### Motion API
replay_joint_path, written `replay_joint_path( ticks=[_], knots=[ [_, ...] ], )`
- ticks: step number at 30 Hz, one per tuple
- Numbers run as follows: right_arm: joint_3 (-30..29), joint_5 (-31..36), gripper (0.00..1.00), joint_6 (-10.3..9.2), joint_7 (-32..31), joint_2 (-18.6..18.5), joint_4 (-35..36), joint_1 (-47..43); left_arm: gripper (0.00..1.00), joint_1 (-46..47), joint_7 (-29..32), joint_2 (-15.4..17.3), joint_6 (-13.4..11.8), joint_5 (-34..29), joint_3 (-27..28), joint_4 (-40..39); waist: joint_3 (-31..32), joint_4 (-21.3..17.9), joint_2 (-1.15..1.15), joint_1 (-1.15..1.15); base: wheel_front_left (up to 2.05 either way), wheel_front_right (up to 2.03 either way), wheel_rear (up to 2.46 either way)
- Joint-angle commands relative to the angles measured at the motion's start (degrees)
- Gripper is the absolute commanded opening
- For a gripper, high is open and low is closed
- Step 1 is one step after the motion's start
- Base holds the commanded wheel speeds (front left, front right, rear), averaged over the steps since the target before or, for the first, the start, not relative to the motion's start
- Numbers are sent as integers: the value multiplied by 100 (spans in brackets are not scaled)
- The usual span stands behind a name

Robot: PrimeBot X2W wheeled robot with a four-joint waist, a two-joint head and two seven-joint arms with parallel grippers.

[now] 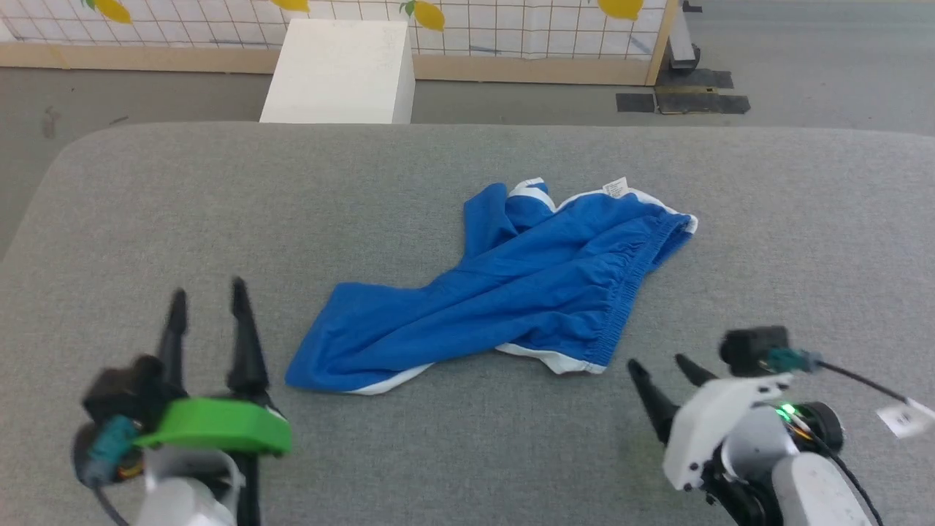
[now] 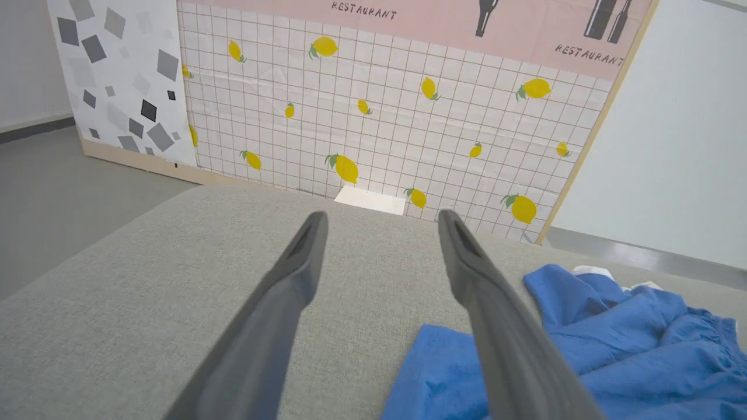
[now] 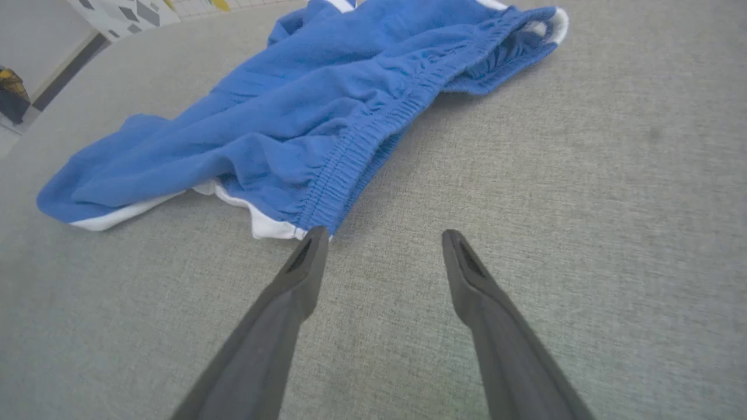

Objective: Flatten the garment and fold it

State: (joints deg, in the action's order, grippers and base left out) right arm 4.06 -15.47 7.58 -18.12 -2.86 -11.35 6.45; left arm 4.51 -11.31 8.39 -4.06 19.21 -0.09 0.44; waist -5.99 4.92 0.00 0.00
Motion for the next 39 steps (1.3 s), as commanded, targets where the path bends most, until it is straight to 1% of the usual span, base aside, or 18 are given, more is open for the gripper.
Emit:
replay_joint_path(
  ticks=[1, 4, 7, 12, 13, 14, 15, 19, 22, 24, 28, 30, 33, 34, 37, 38, 39],
  knots=[
    [99, 59, 100, -9, -338, -2, -17, 231, 100, -164, -78, -70, 4, -76, -94, 91, -50, 61, 0, 0, 0, 0, 0],
    [287, 294, 100, -9, -823, -2, -91, 564, 100, -248, -169, -175, 1, -122, -232, 238, -167, 183, 0, 0, 0, 0, 0],
    [505, 449, 100, -9, -1185, -2, -370, 859, 100, -202, -233, -262, 13, -96, -318, 369, -289, 314, 0, 0, 0, 0, 0],
    [757, 502, 100, -9, -1288, -2, -785, 1192, 100, -96, -293, -339, 51, -37, -396, 560, -458, 463, 0, 0, 0, 0, 0],
    [785, 465, 44, -9, -1284, -2, -853, 1246, 100, -65, -304, -345, 68, -27, -397, 604, -483, 478, 0, 0, 0, 0, 0],
    [797, 443, 34, -9, -1265, -2, -896, 1285, 100, -40, -312, -348, 81, -21, -396, 638, -497, 483, 0, 0, 0, 0, 0],
    [826, 404, 0, -9, -1254, -2, -941, 1316, 100, -16, -321, -352, 98, -12, -393, 680, -502, 485, 0, 0, 0, 0, 0],
    [648, 160, 0, -9, -1214, -33, -893, 1292, 100, 48, -343, -365, 135, 3, -385, 817, -471, 449, 0, 0, 0, 0, 0],
    [394, -34, 0, -9, -1316, -247, -600, 1158, 100, 59, -351, -372, 133, 12, -365, 857, -404, 371, 0, 0, 0, 0, 0],
    [168, -142, 0, -9, -1519, -474, -321, 1022, 100, 47, -355, -369, 150, 12, -359, 870, -358, 314, 0, 0, 0, 0, 0],
    [-495, -241, 0, -9, -2160, -912, 275, 641, 100, 18, -359, -357, 185, -2, -382, 907, -245, 210, 0, 0, 0, 0, 0],
    [-764, -192, 0, -9, -2506, -1022, 466, 461, 100, 14, -360, -359, 206, 0, -414, 918, -230, 181, 0, 0, 0, 0, 0],
    [-1058, -135, 0, -9, -2910, -967, 571, 236, 100, 21, -347, -366, 237, 9, -482, 950, -202, 153, 0, 0, 0, 0, 0],
    [-1342, -67, 100, -9, -2799, -685, 697, 136, 100, 25, -272, -374, 271, 45, -548, 1002, -160, 136, 0, 0, 0, 0, 0],
    [-1784, -173, 100, -9, -2319, -319, 911, 141, 100, 25, -106, -378, 308, 129, -592, 997, -98, 99, 0, 0, 0, 0, 0],
    [-2476, -255, 100, -9, -1727, -85, 1157, 131, 100, 149, 301, -399, 440, 342, -701, 913, -46, 59, 0, 0, 0, 0, 0],
    [-2643, -232, 100, -9, -1561, -52, 1237, 125, 100, 228, 452, -390, 483, 360, -761, 882, -43, 40, 0, 0, 0, 0, 0]
  ],
)
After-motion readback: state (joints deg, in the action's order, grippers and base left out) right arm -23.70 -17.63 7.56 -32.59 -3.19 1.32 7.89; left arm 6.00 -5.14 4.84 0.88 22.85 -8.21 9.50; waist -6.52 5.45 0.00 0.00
